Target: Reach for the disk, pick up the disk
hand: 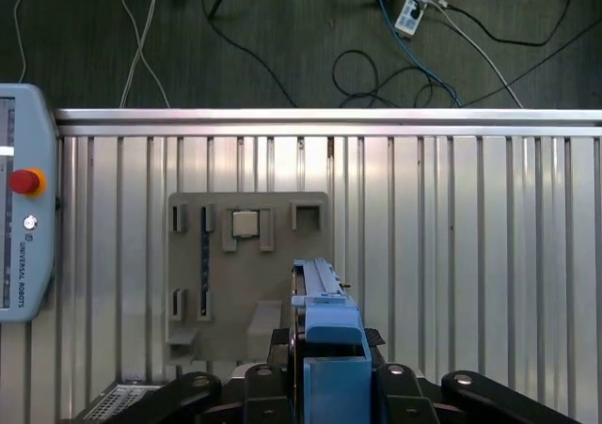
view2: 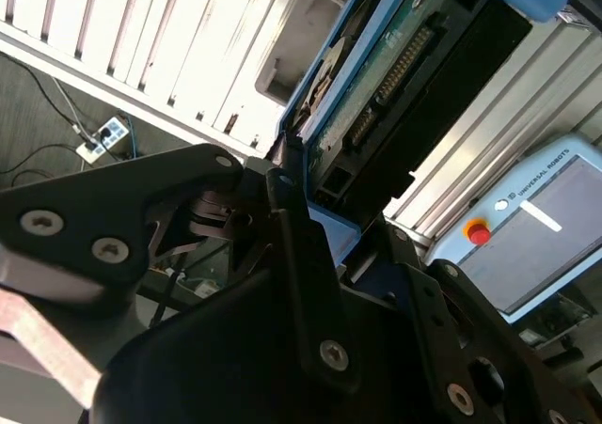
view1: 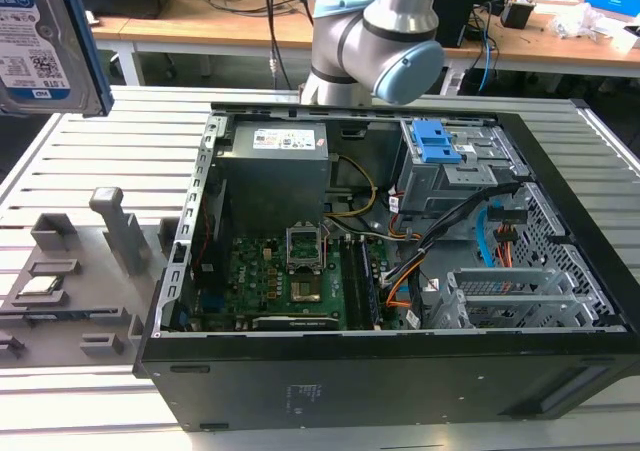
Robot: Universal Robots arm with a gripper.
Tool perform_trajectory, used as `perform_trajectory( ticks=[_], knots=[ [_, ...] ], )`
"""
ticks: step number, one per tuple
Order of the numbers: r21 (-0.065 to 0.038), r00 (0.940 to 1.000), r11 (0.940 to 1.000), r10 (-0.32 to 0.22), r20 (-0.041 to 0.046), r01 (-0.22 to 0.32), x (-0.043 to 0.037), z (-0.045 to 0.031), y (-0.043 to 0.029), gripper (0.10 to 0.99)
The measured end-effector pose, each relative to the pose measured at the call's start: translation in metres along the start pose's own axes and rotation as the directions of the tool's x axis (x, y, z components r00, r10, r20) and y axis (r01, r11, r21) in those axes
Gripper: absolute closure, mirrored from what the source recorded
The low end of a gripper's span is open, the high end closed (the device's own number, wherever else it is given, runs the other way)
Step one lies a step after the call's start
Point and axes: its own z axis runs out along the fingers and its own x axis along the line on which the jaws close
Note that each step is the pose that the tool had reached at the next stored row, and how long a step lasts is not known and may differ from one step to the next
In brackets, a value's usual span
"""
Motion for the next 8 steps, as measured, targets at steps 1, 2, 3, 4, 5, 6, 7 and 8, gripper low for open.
perform_trajectory(
  ticks=[1, 2, 3, 4, 5, 6, 7, 8],
  knots=[
    [0.0, 1.0, 1.0, 0.0, 0.0, 0.0, 0.0, -0.0001, -0.0026, 0.718],
    [0.0, 1.0, 1.0, 0.0, 0.0, 0.0, -0.0001, -0.0002, -0.0066, 0.718],
    [0.0, 1.0, 1.0, 0.0, -0.0002, 0.0, -0.0002, -0.0004, -0.0095, 0.718],
    [0.0, 1.0, 1.0, 0.0, -0.0003, 0.0, -0.0002, -0.0006, -0.013, 0.718],
    [0.0, 1.0, 1.0, 0.0, -0.0004, 0.0, -0.0003, -0.0008, -0.0165, 0.718],
    [0.0, 1.0, 1.0, 0.0, -0.0004, 0.0, -0.0005, -0.0009, -0.0225, 0.718],
    [0.0, 1.0, 1.0, 0.0, -0.0004, 0.0, -0.0006, -0.0011, -0.0262, 0.718],
    [0.0, 1.0, 1.0, 0.0, -0.0005, 0.0, -0.0006, -0.0013, -0.0293, 0.718]
  ],
)
